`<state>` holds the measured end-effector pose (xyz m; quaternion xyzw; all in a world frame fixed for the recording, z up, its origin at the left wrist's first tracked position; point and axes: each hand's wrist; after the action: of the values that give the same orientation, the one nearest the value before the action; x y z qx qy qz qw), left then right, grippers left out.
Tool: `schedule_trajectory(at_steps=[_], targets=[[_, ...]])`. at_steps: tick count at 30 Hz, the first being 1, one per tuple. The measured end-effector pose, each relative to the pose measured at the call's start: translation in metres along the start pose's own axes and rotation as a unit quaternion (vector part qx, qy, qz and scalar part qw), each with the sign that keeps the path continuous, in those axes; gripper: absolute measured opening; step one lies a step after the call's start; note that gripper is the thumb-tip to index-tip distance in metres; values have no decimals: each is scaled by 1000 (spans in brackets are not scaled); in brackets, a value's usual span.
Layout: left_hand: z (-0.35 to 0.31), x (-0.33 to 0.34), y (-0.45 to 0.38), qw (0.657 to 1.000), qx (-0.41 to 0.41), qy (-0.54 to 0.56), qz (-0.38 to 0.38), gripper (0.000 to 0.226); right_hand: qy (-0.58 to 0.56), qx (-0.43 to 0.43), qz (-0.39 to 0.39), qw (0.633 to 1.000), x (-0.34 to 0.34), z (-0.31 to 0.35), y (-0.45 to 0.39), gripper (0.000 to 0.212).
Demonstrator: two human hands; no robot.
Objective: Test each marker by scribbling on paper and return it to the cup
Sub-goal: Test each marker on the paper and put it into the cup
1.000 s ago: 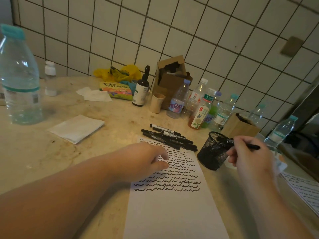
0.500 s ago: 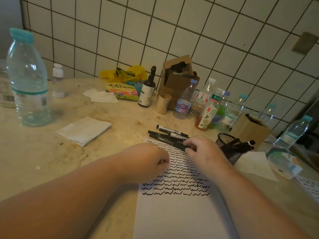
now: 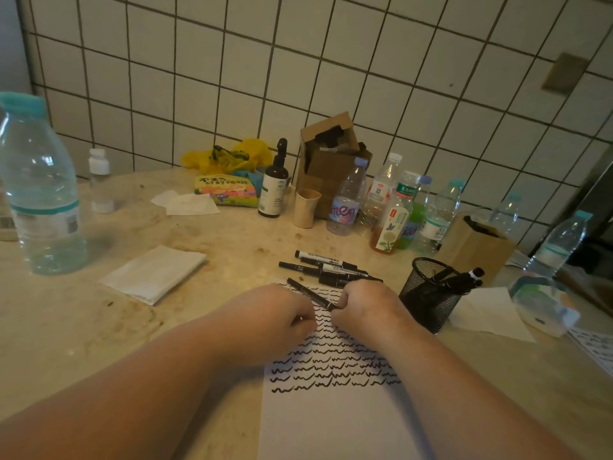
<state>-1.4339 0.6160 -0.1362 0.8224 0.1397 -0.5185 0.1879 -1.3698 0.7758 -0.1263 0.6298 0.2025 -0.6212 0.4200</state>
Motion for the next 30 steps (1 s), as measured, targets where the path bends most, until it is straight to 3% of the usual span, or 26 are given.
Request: schedule_trajectory(at_steps=[2, 5, 9, 12, 14, 21, 24, 27, 29, 30], targets=[[1, 0, 2, 1000, 3, 9, -1, 24, -50, -5, -3, 999, -3, -6, 15, 19], [1, 1, 3, 999, 12, 47, -6, 24, -260, -72, -17, 963, -7, -23, 47, 12], [-6, 1, 5, 990, 40, 132, -12, 18, -507, -160, 30, 846, -4, -38, 80, 6], [-8, 1, 5, 982, 80, 171, -23, 10, -624, -213, 45, 750, 7, -46, 86, 23], [-6, 3, 5, 977, 86, 195, -17, 11, -652, -229, 39, 722, 15, -49, 86, 30], [-5, 1, 7, 972, 128, 196, 22, 17, -586, -267, 14, 765, 27, -47, 88, 28], [-7, -5, 10, 959, 148, 214, 111, 25, -569, -291, -7, 769, 28, -47, 87, 31], [5, -15, 17, 937, 174, 232, 195, 28, -578, -313, -42, 752, 27, -52, 88, 30], [13, -22, 19, 938, 154, 244, 192, 31, -619, -296, -94, 721, 22, -64, 88, 30], [15, -23, 18, 946, 129, 252, 160, 32, -621, -278, -114, 724, 17, -67, 89, 32]])
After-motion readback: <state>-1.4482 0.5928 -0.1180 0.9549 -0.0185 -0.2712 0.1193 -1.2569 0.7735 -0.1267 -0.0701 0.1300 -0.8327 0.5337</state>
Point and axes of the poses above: each hand's wrist, its own y-axis away from the middle knuckle, its own x-axis out of the palm, z = x × y, and after that the axes turned 12 degrees about z, right-handed
